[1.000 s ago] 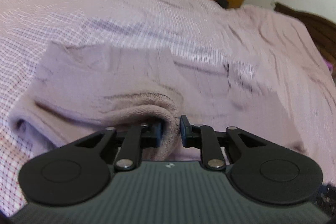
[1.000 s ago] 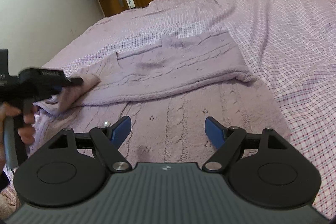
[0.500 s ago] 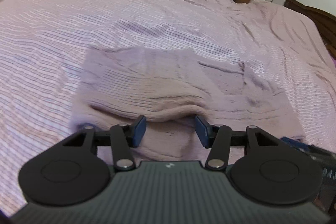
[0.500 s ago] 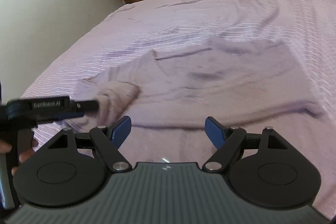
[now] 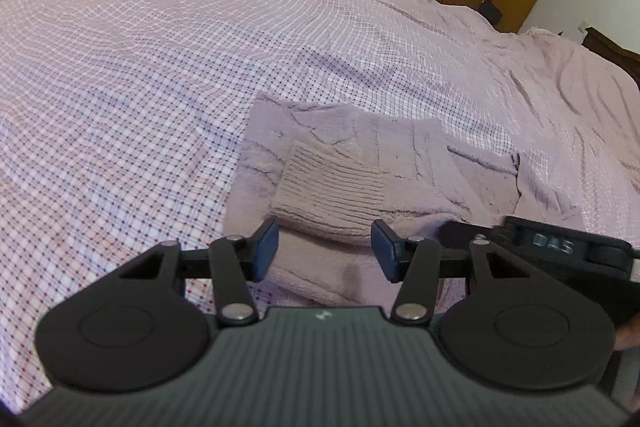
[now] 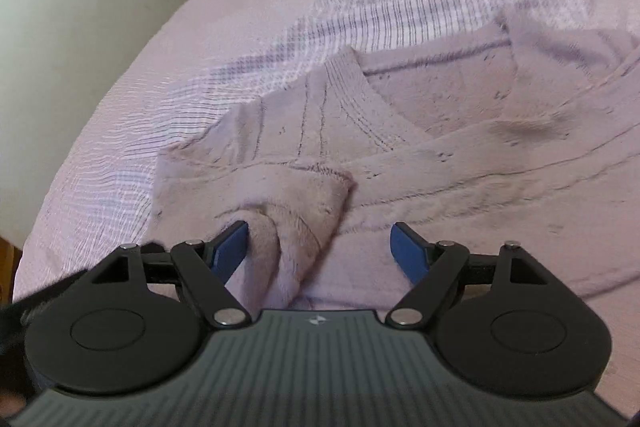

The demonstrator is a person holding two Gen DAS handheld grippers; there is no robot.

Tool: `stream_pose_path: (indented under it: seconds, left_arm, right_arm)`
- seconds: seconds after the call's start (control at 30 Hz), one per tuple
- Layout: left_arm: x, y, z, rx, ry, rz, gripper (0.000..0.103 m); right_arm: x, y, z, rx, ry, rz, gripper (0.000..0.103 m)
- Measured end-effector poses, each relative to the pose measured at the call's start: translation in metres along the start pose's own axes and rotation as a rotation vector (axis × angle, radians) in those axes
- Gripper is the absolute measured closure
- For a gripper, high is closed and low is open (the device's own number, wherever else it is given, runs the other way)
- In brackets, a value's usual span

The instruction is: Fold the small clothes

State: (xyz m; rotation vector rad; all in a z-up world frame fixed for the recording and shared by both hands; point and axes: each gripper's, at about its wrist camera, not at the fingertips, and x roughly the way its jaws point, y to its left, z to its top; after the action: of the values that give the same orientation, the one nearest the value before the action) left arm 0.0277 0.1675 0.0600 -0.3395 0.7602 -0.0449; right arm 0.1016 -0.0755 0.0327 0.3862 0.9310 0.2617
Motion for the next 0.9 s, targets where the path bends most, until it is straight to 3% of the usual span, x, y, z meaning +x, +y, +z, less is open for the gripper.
stream_pose_path:
  seconds: [0.1,0.13,0.17,0.2,0.27,0.37,0.5,0.6,0.73,0.9]
  left_arm:
    - [0.001,-0.003,-0.001,0.012,-0.009,0.003,0.050]
    - [0.001,-0.005,-0.001,0.015,-0.012,0.004,0.050]
    - [0.001,-0.006,-0.001,0.018,-0.016,0.007,0.050]
    - [0.000,-0.007,-0.001,0.021,-0.022,0.007,0.050]
    - [-0.003,-0.008,-0.001,0.019,-0.041,0.002,0.050]
    - [-0.009,-0.007,0.000,0.008,-0.076,0.009,0.050]
    - [-0.013,-0.007,0.001,-0.004,-0.099,-0.027,0.050]
    - [-0.014,-0.007,0.001,-0.019,-0.102,-0.059,0.050]
    - [-0.006,-0.009,-0.004,-0.013,-0.069,-0.044,0.050]
    - [0.013,-0.021,-0.013,0.025,-0.007,-0.040,0.050]
  right_arm:
    - [0.009,0.008,0.005,-0.052,0.005,0.007,0.031]
    - [0.011,0.011,0.006,-0.071,0.012,0.011,0.044]
    - [0.012,0.012,0.006,-0.082,0.018,0.014,0.067]
    - [0.012,0.015,0.007,-0.092,0.025,0.018,0.076]
    - [0.006,0.019,0.009,-0.124,0.007,0.013,0.083]
    - [-0.016,0.029,0.015,-0.213,-0.090,0.019,0.085]
    - [-0.056,0.039,0.026,-0.330,-0.258,-0.054,0.085]
    - [-0.083,0.033,0.032,-0.377,-0.335,-0.087,0.085]
    - [-0.098,0.011,0.027,-0.387,-0.364,-0.145,0.085]
    - [-0.077,-0.029,0.012,-0.330,-0.259,-0.195,0.084]
